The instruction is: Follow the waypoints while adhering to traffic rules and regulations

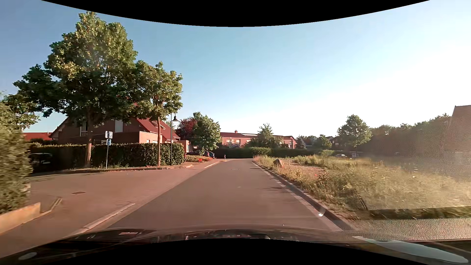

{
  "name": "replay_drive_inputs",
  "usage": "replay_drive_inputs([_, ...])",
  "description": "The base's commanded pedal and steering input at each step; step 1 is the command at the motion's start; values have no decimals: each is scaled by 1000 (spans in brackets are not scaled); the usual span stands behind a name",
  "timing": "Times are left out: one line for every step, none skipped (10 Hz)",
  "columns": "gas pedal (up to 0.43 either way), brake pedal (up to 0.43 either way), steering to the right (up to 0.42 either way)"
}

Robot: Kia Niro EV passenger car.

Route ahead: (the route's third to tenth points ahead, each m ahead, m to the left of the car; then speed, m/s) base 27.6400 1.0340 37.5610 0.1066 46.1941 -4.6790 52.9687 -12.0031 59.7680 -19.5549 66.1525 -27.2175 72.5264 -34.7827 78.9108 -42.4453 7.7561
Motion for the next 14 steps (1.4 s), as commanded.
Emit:
replay_drive_inputs([189, 0, -17])
replay_drive_inputs([189, 0, -9])
replay_drive_inputs([189, 0, -4])
replay_drive_inputs([189, 0, -4])
replay_drive_inputs([189, 0, -4])
replay_drive_inputs([189, 0, -4])
replay_drive_inputs([189, 0, -4])
replay_drive_inputs([189, 0, -4])
replay_drive_inputs([189, 0, -4])
replay_drive_inputs([189, 0, -4])
replay_drive_inputs([189, 0, -5])
replay_drive_inputs([177, 0, -5])
replay_drive_inputs([177, 0, -5])
replay_drive_inputs([169, 0, -6])
